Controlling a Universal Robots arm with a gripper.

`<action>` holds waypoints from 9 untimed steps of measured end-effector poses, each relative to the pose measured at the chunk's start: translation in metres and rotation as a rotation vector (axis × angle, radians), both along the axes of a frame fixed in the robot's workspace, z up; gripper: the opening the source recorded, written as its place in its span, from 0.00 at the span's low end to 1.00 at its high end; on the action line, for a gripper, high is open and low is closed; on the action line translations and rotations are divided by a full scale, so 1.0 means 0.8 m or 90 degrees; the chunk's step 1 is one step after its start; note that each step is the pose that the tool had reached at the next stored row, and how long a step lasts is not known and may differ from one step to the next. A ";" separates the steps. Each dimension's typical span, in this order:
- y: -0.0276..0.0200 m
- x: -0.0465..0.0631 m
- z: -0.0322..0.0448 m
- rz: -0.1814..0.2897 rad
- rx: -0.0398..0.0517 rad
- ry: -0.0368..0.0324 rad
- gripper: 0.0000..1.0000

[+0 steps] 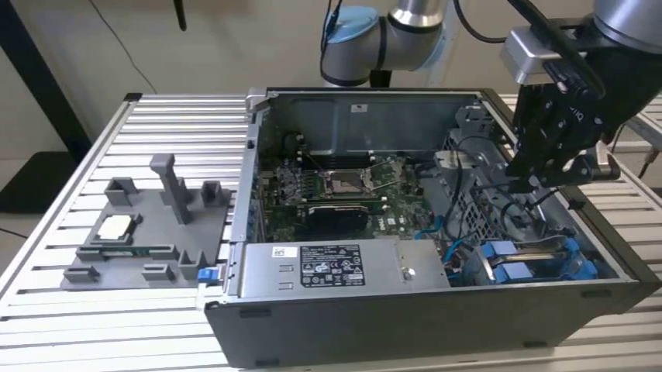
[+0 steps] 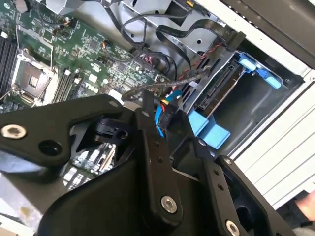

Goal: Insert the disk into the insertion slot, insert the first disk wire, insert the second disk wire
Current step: 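Insert the first disk wire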

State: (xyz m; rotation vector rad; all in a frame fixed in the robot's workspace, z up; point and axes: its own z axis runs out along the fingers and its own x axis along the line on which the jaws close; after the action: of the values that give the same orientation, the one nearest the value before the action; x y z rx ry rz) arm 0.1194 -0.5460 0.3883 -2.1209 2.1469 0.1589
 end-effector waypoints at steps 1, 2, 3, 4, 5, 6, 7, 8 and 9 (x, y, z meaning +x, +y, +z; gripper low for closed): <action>-0.0005 0.000 -0.0003 0.000 0.0012 -0.0008 0.32; -0.0012 0.000 -0.0009 0.000 0.0017 -0.0021 0.25; -0.0020 0.000 -0.0016 0.000 0.0020 -0.0030 0.20; -0.0029 0.000 -0.0023 0.000 0.0020 -0.0033 0.20; -0.0036 0.000 -0.0027 0.000 0.0019 -0.0033 0.19; -0.0041 0.000 -0.0032 0.000 0.0017 -0.0034 0.19; -0.0049 0.000 -0.0036 0.000 0.0011 -0.0034 0.19; -0.0057 0.000 -0.0044 0.000 0.0003 -0.0034 0.19; -0.0067 0.000 -0.0054 0.000 -0.0011 -0.0034 0.19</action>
State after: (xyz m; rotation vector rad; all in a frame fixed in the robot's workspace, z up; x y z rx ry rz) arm 0.1196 -0.5514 0.3840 -2.1198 2.1449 0.1513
